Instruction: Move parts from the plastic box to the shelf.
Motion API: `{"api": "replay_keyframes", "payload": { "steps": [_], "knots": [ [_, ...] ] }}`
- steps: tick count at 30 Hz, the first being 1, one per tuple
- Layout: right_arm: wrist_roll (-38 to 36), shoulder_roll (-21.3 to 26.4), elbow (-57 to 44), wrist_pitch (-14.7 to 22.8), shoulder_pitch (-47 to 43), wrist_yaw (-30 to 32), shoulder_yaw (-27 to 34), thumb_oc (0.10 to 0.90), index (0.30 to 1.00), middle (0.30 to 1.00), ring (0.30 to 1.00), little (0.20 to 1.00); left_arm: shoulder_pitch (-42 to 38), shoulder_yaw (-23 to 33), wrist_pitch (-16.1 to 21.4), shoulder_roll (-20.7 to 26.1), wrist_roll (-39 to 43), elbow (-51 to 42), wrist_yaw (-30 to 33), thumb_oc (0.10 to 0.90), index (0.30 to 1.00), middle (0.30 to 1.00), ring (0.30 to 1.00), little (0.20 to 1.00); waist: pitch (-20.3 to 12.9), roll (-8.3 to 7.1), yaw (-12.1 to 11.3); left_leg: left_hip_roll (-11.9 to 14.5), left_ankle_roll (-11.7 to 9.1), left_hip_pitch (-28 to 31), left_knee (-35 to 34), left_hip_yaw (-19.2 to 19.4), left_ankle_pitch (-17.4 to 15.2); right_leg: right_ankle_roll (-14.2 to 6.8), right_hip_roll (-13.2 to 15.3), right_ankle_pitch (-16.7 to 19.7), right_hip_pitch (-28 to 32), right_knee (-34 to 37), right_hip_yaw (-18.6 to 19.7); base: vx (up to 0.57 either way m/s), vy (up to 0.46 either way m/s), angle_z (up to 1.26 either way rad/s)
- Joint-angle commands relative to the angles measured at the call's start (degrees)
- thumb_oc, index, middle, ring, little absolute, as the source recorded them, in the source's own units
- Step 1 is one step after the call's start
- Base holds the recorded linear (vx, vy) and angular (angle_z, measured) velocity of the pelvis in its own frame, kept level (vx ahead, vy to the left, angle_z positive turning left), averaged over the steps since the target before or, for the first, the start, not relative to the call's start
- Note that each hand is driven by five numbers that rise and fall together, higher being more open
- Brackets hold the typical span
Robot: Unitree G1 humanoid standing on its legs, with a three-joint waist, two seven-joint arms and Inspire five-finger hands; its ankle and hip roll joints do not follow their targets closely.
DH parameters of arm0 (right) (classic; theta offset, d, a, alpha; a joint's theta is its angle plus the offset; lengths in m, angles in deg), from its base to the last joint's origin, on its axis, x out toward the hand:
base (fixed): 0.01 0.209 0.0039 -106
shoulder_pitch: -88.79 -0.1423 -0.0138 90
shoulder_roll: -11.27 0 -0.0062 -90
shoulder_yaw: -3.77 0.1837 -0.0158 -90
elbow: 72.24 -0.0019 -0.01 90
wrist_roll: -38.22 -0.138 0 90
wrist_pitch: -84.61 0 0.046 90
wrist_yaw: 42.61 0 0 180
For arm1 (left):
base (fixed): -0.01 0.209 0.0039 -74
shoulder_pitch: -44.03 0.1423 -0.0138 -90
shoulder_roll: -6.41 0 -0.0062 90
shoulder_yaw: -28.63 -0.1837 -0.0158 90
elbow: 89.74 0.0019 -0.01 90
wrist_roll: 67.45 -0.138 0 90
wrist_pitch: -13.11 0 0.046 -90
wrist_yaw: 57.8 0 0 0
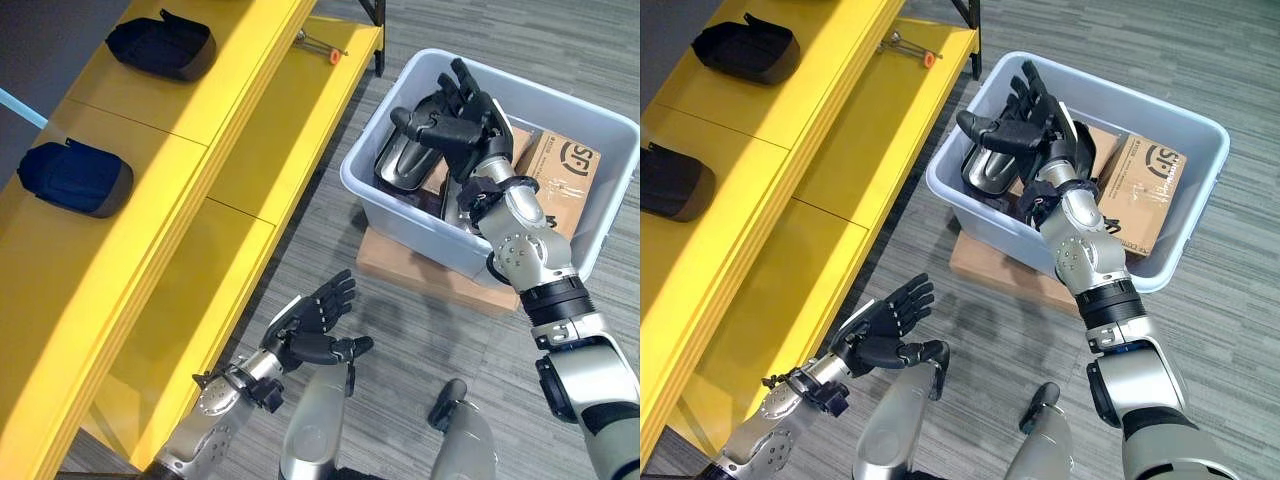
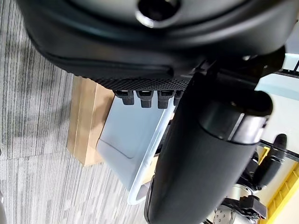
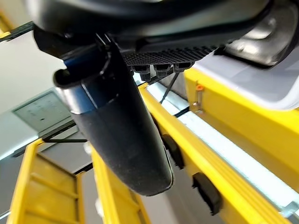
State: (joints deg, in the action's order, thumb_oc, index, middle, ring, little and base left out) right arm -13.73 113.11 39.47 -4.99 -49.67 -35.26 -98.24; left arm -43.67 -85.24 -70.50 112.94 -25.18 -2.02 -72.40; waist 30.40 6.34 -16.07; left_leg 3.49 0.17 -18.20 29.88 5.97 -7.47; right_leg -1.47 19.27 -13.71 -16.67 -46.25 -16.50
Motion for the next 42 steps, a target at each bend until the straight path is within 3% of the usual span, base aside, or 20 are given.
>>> {"api": "replay_keyframes", "payload": {
  "steps": [1, 3, 5, 6, 7, 8, 10, 11, 14, 17, 21, 26, 31, 34, 42],
  "knots": [
    [0.95, -1.45, -10.18, 7.97, -2.24, -0.62, 3.46, 0.900, 1.000, 1.000, 1.000, 1.000, 1.35, 1.80, 5.46, -1.28, -1.86, -5.67, -1.85, 0.900, 1.000, 1.000, 1.000, 1.000, -0.62, -1.80, 1.00, -3.96, 4.36, 5.42, -10.95, 3.01, 0.18, -2.17, 1.83, 2.58, 13.39, -9.08, -4.62, 0.20, 0.263, -0.53],
    [3.15, -3.98, -10.11, 8.18, -1.26, -0.31, 2.83, 0.900, 1.000, 1.000, 1.000, 1.000, 1.56, 0.10, 6.89, -2.10, -1.87, -4.54, 0.99, 0.900, 1.000, 1.000, 1.000, 1.000, -0.86, -1.87, 2.12, -2.71, 4.72, 7.58, -10.62, 4.68, -0.67, -2.69, 2.24, 2.69, 11.24, -11.36, -4.36, 0.20, 0.134, -0.75],
    [5.32, -5.37, -9.87, 8.68, -0.96, 1.96, 1.62, 0.900, 1.000, 1.000, 1.000, 1.000, 0.81, -0.77, 8.26, -2.81, -1.46, -3.05, 2.79, 0.900, 1.000, 1.000, 1.000, 1.000, -1.05, -1.91, 3.88, -1.45, 4.06, 10.51, -10.76, 6.19, -1.60, -2.40, 1.05, 1.54, 8.13, -6.43, -4.24, 0.16, -0.078, -0.89],
    [6.69, -5.26, -10.19, 8.71, -0.76, 4.31, 1.25, 0.900, 1.000, 1.000, 1.000, 1.000, -0.02, -1.16, 8.72, -3.26, -1.38, -2.78, 3.96, 0.900, 1.000, 1.000, 1.000, 1.000, -0.91, -1.90, 5.09, -0.89, 3.55, 11.72, -10.91, 6.39, -2.14, -2.30, 0.29, 2.17, 6.29, 0.13, -3.84, 0.07, -0.208, -1.00],
    [7.22, -5.15, -10.55, 8.81, -0.71, 4.82, 1.13, 0.900, 1.000, 1.000, 1.000, 1.000, -0.69, -1.25, 8.78, -3.48, -1.43, -2.92, 4.69, 0.900, 1.000, 1.000, 1.000, 1.000, -0.66, -2.30, 5.78, -0.91, 3.25, 12.10, -10.78, 6.50, -2.90, -2.82, 0.68, 4.58, 5.04, 6.65, -3.12, 0.01, -0.341, -0.91],
    [9.17, -5.14, -11.25, 8.98, -0.76, 6.75, 1.09, 0.900, 1.000, 1.000, 1.000, 1.000, -2.44, -1.74, 9.06, -3.75, -1.49, -3.09, 6.28, 0.900, 1.000, 1.000, 1.000, 1.000, -0.61, -2.67, 6.96, -0.29, 3.19, 11.72, -10.73, 7.45, -3.39, -3.77, 0.97, 11.38, 3.44, 18.58, -2.64, -0.01, -0.303, -0.78],
    [11.27, -5.03, -11.04, 8.65, -1.32, 7.34, 1.60, 0.900, 1.000, 1.000, 1.000, 1.000, -4.07, -2.85, 9.44, -4.21, -2.17, -3.51, 8.59, 0.900, 1.000, 1.000, 1.000, 1.000, -0.61, -3.71, 8.29, -0.22, 2.74, 11.39, -8.83, 7.07, -5.88, -6.22, 3.00, 20.74, 0.18, 26.71, 0.41, 0.09, -0.340, -0.11],
    [12.19, -5.28, -10.73, 7.44, -1.79, 7.65, 2.31, 0.900, 1.000, 1.000, 1.000, 1.000, -5.01, -3.95, 9.97, -4.51, -2.43, -3.74, 10.42, 0.900, 1.000, 1.000, 1.000, 1.000, -0.61, -3.85, 9.05, 0.50, 2.37, 11.51, -7.19, 6.53, -7.96, -7.38, 4.08, 23.72, -2.31, 27.84, 2.12, 0.22, -0.403, 0.08],
    [12.96, -4.04, -10.33, 4.98, -1.84, 4.91, 3.19, 0.900, 1.000, 1.000, 1.000, 1.000, -5.19, -4.11, 11.18, -4.68, -2.75, -3.31, 11.42, 0.900, 1.000, 1.000, 1.000, 1.000, -0.61, -4.54, 10.10, 1.13, 1.75, 11.81, -5.48, 6.05, -8.82, -7.69, 3.94, 22.57, -1.84, 29.45, 3.43, 0.21, -0.289, 0.11],
    [14.25, -3.11, -10.93, 2.42, -1.46, 2.87, 2.31, 0.900, 1.000, 1.000, 1.000, 1.000, -4.19, -2.82, 10.80, -4.78, -0.91, -3.48, 10.02, 0.900, 1.000, 1.000, 1.000, 1.000, -0.65, -4.32, 10.30, 2.67, 0.50, 13.05, -4.80, 6.76, -8.67, -7.27, 3.27, 18.88, -0.07, 27.30, 2.19, 0.21, -0.248, 0.11],
    [16.17, -1.31, -9.93, -0.29, -2.40, 0.04, -0.45, 0.900, 1.000, 1.000, 1.000, 1.000, -2.30, -0.89, 9.46, -5.10, 1.94, -4.11, 6.59, 0.900, 1.000, 1.000, 1.000, 1.000, -2.05, -3.65, 10.50, 5.65, -1.34, 15.43, -8.34, 7.75, -6.22, -6.36, 1.82, 13.96, -0.37, 23.60, 0.88, 0.19, -0.211, -0.01],
    [16.08, 0.47, -9.20, -1.80, -3.64, -2.09, -2.42, 0.900, 1.000, 1.000, 1.000, 1.000, -2.62, -1.87, 9.10, -6.03, 0.38, -3.89, 3.71, 0.900, 1.000, 1.000, 1.000, 1.000, -2.95, -3.41, 11.12, 8.42, -3.58, 17.15, -12.97, 9.82, -1.14, -4.26, 0.35, 11.81, 0.21, 23.32, -1.26, 0.09, -0.195, 0.00],
    [14.81, 1.09, -8.60, -2.60, -3.46, -4.08, -3.56, 0.900, 1.000, 1.000, 1.000, 1.000, -2.57, -2.52, 10.25, -6.23, -0.59, -3.27, 4.32, 0.900, 1.000, 1.000, 1.000, 1.000, -4.96, -3.22, 11.77, 8.77, -4.70, 19.81, -13.59, 9.43, 2.73, -1.93, -2.11, 9.37, 1.21, 23.25, -2.35, 0.10, -0.160, 0.10],
    [15.49, 0.82, -9.42, -3.33, -2.26, -5.26, -4.60, 0.900, 1.000, 1.000, 1.000, 1.000, -3.80, -2.86, 9.80, -6.90, -1.00, -3.37, 5.76, 0.900, 1.000, 1.000, 1.000, 1.000, -6.76, -3.13, 12.41, 9.24, -6.14, 20.36, -6.63, 9.86, 6.13, 0.62, -4.80, 5.36, 3.65, 23.71, -3.88, 0.14, -0.190, 0.23],
    [15.65, 0.75, -9.59, -3.33, -1.98, -5.18, -4.65, 0.900, 1.000, 1.000, 1.000, 1.000, -3.98, -2.87, 9.49, -6.94, -0.99, -3.46, 5.95, 0.900, 1.000, 1.000, 1.000, 1.000, -6.86, -3.08, 12.55, 9.55, -6.44, 19.52, -4.57, 9.49, 6.72, 1.13, -5.30, 5.03, 4.03, 23.97, -4.23, 0.04, -0.042, 0.12]
  ]
}}
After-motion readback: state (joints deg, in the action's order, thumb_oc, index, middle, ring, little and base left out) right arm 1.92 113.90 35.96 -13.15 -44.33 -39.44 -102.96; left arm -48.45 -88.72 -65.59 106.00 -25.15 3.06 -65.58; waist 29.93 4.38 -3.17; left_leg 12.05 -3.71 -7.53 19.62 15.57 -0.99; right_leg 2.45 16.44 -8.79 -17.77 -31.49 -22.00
